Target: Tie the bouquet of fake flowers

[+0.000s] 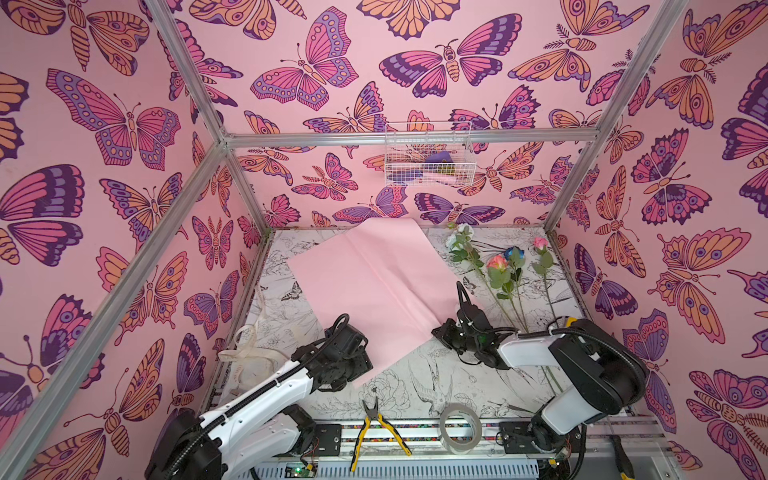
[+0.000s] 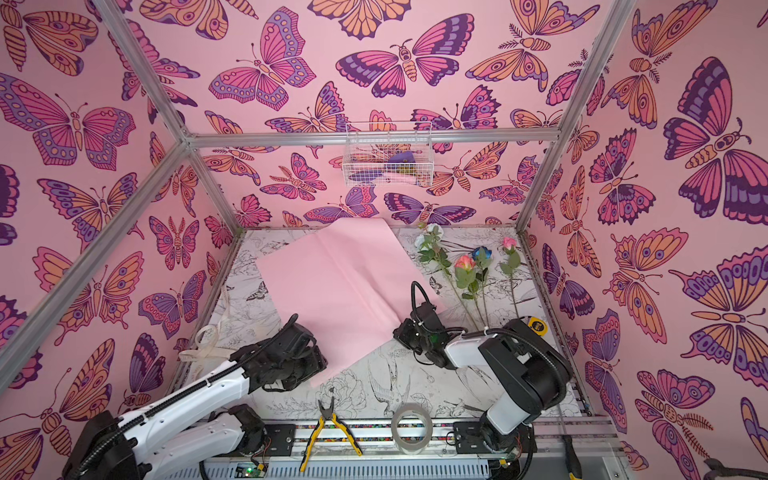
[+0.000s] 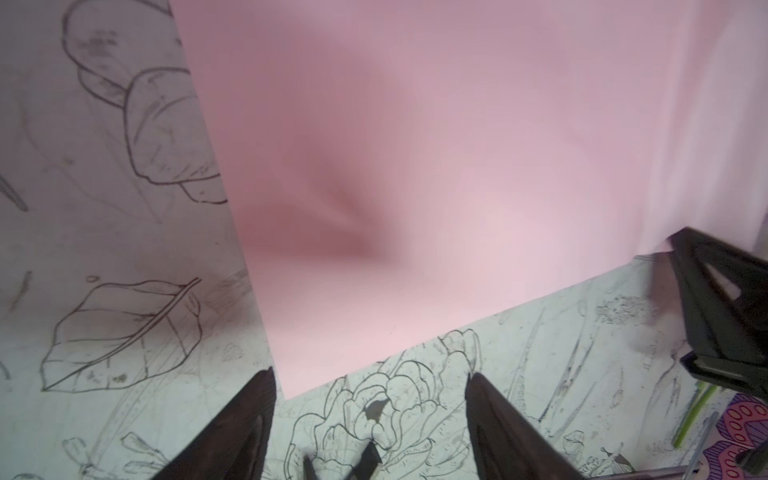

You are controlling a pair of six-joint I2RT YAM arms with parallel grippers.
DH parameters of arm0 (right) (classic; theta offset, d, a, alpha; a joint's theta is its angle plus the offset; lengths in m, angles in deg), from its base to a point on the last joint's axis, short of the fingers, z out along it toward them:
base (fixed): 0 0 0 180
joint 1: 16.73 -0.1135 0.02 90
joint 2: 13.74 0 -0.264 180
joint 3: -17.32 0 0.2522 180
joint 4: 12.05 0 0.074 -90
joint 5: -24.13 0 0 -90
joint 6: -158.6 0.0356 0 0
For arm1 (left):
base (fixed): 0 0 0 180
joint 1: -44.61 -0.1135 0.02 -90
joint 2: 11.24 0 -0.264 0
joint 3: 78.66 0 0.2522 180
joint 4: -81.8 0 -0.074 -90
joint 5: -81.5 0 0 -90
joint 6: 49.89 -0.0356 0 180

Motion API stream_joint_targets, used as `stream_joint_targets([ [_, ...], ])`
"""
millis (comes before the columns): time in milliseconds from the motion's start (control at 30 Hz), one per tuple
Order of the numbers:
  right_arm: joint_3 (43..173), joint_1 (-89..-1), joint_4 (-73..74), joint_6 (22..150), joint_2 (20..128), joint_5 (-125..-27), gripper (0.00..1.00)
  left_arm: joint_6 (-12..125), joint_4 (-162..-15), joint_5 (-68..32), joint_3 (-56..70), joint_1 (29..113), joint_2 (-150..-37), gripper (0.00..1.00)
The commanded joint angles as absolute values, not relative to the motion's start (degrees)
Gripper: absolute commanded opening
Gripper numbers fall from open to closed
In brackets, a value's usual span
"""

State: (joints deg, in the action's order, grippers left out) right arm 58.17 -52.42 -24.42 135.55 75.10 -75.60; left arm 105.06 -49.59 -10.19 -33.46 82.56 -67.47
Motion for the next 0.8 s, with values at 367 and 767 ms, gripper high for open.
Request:
stream_joint_targets([
  [367,63.3,-39.4,13.7,120.0,63.2,-94.7,0.00,94.8,-49.4,-1.0,-19.6,80.9,-72.8,0.78],
  [767,71.8,-34.2,27.1,107.5,68.9,-92.0,0.00,89.3,-60.8,-3.2,-17.2,75.3,-85.6,0.80],
])
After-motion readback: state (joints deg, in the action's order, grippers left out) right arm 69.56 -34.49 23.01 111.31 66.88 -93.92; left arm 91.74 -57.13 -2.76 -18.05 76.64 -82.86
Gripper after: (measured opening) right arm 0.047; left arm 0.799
